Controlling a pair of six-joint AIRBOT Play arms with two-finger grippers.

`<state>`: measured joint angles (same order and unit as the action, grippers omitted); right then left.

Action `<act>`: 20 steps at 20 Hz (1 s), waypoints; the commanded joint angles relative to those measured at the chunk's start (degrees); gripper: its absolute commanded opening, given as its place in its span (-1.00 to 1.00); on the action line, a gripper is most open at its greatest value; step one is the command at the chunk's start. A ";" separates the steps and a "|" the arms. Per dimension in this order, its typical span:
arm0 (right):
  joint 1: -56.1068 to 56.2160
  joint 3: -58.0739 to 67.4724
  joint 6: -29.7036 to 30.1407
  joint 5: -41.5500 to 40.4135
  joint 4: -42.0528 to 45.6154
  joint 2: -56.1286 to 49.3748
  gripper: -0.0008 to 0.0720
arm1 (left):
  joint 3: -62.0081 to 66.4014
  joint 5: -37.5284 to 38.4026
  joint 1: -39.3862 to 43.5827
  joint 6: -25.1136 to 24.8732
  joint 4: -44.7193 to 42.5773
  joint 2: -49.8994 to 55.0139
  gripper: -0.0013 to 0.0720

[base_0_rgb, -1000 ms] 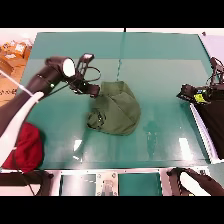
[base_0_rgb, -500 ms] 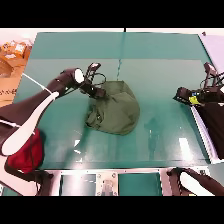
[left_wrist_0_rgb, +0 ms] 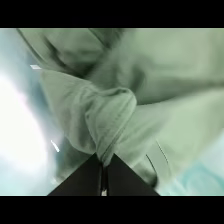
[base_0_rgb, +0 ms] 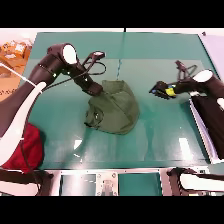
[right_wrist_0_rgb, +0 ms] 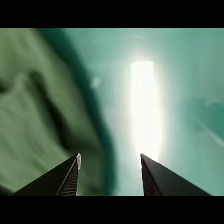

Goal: Fold the shirts.

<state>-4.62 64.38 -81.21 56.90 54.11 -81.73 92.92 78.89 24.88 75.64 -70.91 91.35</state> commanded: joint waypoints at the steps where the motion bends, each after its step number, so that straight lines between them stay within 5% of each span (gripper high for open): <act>1: 6.03 9.42 2.19 -0.98 -4.39 -11.65 0.26 | -6.16 3.02 0.24 -1.79 5.57 -1.18 -0.90; 7: 10.56 24.39 2.05 -0.98 -4.63 -26.27 0.26 | -22.84 -4.50 0.22 -4.37 8.44 -1.18 -0.90; 14: 13.81 32.65 1.73 -1.40 -8.72 -33.83 0.09 | -23.80 -5.16 0.22 -6.21 9.84 -1.18 -0.90; 15: 14.03 32.65 1.73 -1.42 -8.79 -34.07 -0.11 | -23.80 -5.25 0.22 -6.29 9.79 -1.18 -0.90; 16: 14.21 32.65 1.75 -1.36 -8.92 -34.10 -0.69 | -23.80 -5.42 0.22 -6.27 9.40 -1.18 -0.90; 17: 14.19 32.76 1.75 -1.14 -8.96 -34.01 -0.93 | -23.54 -5.14 0.17 -6.03 8.24 -1.18 -0.90; 20: 11.54 35.30 1.73 3.17 -8.92 -32.72 -0.94 | -21.77 -3.89 0.17 -2.08 0.02 -4.04 -0.90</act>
<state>8.40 97.82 -79.48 57.21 45.45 -115.07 70.17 74.30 25.15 70.65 -64.84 89.08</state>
